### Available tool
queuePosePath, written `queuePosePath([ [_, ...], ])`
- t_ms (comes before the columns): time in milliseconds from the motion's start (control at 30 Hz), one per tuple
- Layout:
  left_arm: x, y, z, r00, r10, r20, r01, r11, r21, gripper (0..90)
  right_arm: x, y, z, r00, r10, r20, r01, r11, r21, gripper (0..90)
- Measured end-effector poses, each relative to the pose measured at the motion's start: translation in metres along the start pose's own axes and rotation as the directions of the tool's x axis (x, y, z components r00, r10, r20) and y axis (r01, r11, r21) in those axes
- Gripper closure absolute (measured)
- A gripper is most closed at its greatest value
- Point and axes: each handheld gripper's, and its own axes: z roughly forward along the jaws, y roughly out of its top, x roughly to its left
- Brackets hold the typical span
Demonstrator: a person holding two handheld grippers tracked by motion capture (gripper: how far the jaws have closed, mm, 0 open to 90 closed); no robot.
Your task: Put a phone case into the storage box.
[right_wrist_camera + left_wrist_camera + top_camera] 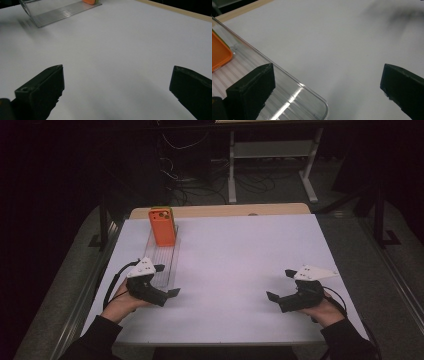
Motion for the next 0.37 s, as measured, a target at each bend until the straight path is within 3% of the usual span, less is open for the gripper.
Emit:
queuePosePath([
  [367,-0.0004,-0.0021,0.0024,1.0000,-0.001,0.007,0.001,1.0000,0.010,0.0,0.0014,0.0002,-0.0012,1.0000,0.000,0.000,0.000,1.000,-0.002,0.0],
])
